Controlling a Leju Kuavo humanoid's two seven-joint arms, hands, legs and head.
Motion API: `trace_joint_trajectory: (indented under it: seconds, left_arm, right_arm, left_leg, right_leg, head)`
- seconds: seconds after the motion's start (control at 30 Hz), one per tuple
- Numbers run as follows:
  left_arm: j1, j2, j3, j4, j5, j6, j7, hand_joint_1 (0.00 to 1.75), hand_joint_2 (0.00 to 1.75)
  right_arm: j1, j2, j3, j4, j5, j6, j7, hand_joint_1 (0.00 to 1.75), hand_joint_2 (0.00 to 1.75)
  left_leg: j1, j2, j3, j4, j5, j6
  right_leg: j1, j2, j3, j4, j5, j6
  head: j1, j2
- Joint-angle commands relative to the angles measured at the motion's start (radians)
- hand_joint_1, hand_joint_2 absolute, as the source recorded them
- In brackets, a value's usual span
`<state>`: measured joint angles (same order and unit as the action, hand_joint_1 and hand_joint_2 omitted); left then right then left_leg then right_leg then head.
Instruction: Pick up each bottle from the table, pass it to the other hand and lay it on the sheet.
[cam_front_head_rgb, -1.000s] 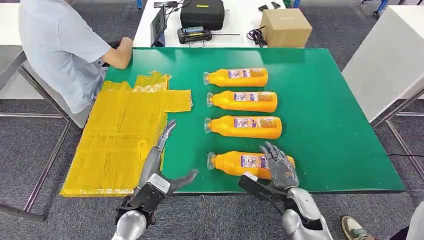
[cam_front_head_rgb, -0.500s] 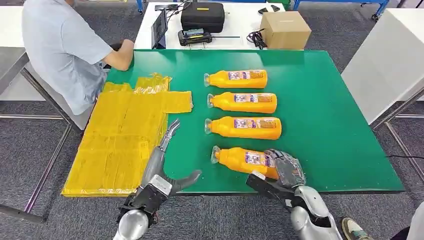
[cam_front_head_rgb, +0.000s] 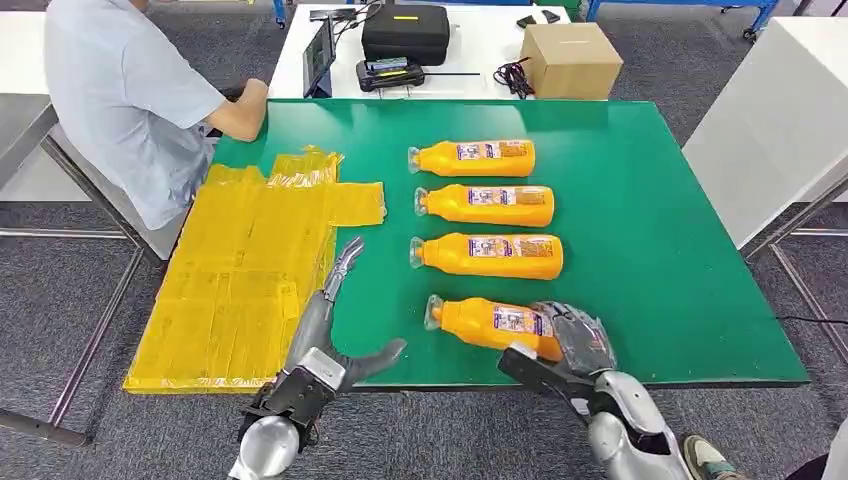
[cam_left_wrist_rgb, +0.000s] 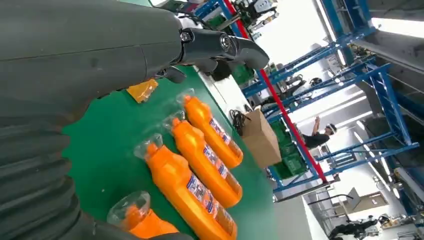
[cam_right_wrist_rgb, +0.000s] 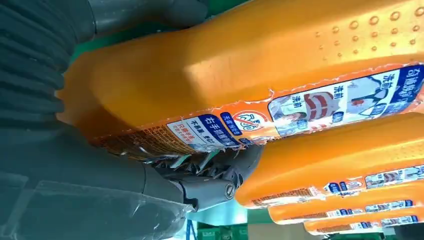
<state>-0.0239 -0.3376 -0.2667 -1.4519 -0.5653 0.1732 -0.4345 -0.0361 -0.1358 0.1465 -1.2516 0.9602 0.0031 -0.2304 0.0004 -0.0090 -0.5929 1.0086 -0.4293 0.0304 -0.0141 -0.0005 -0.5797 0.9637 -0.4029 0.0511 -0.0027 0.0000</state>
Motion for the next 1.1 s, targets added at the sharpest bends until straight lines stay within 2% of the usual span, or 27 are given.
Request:
trace_joint_trajectory:
  seconds: [0.03,0.3,0.5,0.6,0.8,0.83,0.97,1.03,1.1]
  left_arm:
    - [-0.052,-0.011,-0.020,0.092,0.171,-0.017,0.039,0.00,1.75]
    - [-0.068,-0.011,-0.010,0.219,0.404,-0.013,0.094,0.00,1.75]
    - [-0.053,-0.011,-0.009,0.231,0.452,0.005,0.088,0.00,1.75]
    - [-0.049,-0.011,-0.015,0.296,0.557,-0.063,0.091,0.00,1.75]
    - [-0.061,-0.011,-0.014,0.318,0.607,-0.067,0.050,0.00,1.75]
    - [-0.065,-0.011,-0.014,0.319,0.625,-0.081,0.060,0.00,1.75]
    - [-0.069,-0.011,-0.016,0.323,0.632,-0.088,0.063,0.00,1.75]
    - [-0.079,-0.011,-0.021,0.338,0.650,-0.109,0.065,0.00,1.75]
    - [-0.097,-0.011,-0.027,0.370,0.695,-0.161,0.081,0.00,1.75]
  right_arm:
    - [0.079,0.027,-0.032,-0.043,-0.153,0.052,-0.055,1.75,1.75]
    - [0.066,0.110,-0.101,-0.234,-0.266,0.050,-0.107,1.75,1.75]
    - [0.070,0.140,-0.155,-0.287,-0.278,0.043,-0.122,1.75,1.75]
    - [0.037,0.162,-0.177,-0.290,-0.304,0.039,-0.158,1.75,1.75]
    - [0.044,0.213,-0.159,-0.363,-0.326,0.034,-0.185,1.75,1.75]
    - [0.044,0.215,-0.148,-0.367,-0.336,0.044,-0.192,1.69,1.75]
    - [0.043,0.220,-0.139,-0.363,-0.336,0.045,-0.192,1.68,1.75]
    - [0.040,0.218,-0.122,-0.354,-0.343,0.053,-0.211,1.61,1.75]
    - [0.024,0.227,-0.082,-0.326,-0.343,0.070,-0.222,1.64,1.75]
  left_leg:
    - [0.001,-0.004,0.001,-0.001,0.000,-0.001]
    - [0.000,0.002,0.001,-0.001,-0.001,-0.002]
    - [0.000,0.001,-0.005,0.000,0.000,-0.001]
    - [0.000,0.002,-0.006,-0.001,0.000,-0.001]
    - [-0.001,0.002,-0.009,-0.001,-0.001,-0.002]
    - [0.000,0.003,-0.007,0.000,-0.002,-0.002]
    - [0.000,0.002,-0.009,-0.001,-0.001,-0.002]
    - [0.000,0.002,-0.008,0.000,-0.001,-0.002]
    - [0.000,0.003,-0.008,0.000,-0.002,-0.002]
  right_leg:
    - [0.001,-0.004,0.002,-0.001,-0.001,-0.001]
    - [0.000,0.000,0.001,0.000,-0.001,-0.003]
    - [0.000,0.000,-0.005,0.001,-0.001,-0.002]
    - [0.000,0.001,-0.005,0.000,0.000,-0.001]
    - [-0.001,0.001,-0.008,0.002,-0.001,-0.002]
    - [0.000,0.002,-0.007,0.002,-0.002,-0.003]
    - [0.000,0.001,-0.008,0.001,-0.001,-0.002]
    - [0.000,0.001,-0.007,0.001,-0.001,-0.002]
    - [0.000,0.001,-0.007,0.001,-0.001,-0.002]
  head:
    - [0.000,0.000]
    - [0.000,0.000]
    - [0.000,0.000]
    - [0.000,0.000]
    - [0.000,0.000]
    - [0.000,0.000]
    - [0.000,0.000]
    - [0.000,0.000]
    - [0.000,0.000]
